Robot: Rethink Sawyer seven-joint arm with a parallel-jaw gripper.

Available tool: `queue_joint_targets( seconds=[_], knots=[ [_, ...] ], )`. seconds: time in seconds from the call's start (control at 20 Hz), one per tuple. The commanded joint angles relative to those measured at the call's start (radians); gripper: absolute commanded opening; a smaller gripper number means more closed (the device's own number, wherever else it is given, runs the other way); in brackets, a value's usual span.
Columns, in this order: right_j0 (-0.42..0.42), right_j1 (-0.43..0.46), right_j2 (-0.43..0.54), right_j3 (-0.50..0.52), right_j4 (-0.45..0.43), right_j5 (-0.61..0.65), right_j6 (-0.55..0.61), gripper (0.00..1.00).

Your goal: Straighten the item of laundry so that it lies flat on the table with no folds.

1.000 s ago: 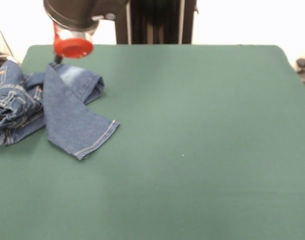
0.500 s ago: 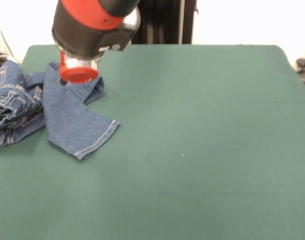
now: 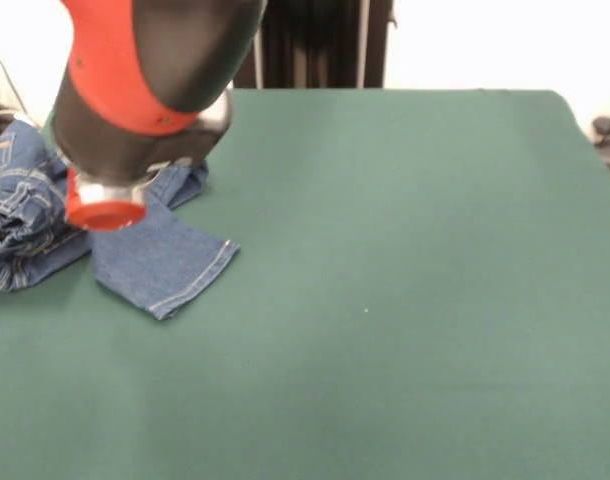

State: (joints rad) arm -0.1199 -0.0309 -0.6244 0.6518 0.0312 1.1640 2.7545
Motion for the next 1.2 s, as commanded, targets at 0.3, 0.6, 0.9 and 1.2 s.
queue_joint_targets(
  seconds=[0.3, 0.6, 0.9, 1.2],
  knots=[
    [0.002, 0.082, 0.001, -0.191, 0.062, 0.087, 0.271, 0.0],
    [-0.005, 0.086, -0.009, -0.221, 0.065, 0.111, 0.251, 0.0],
    [-0.001, 0.091, -0.043, -0.254, 0.02, 0.097, 0.213, 0.0],
    [0.043, 0.092, -0.102, -0.263, -0.001, 0.121, 0.255, 0.0]
  ],
)
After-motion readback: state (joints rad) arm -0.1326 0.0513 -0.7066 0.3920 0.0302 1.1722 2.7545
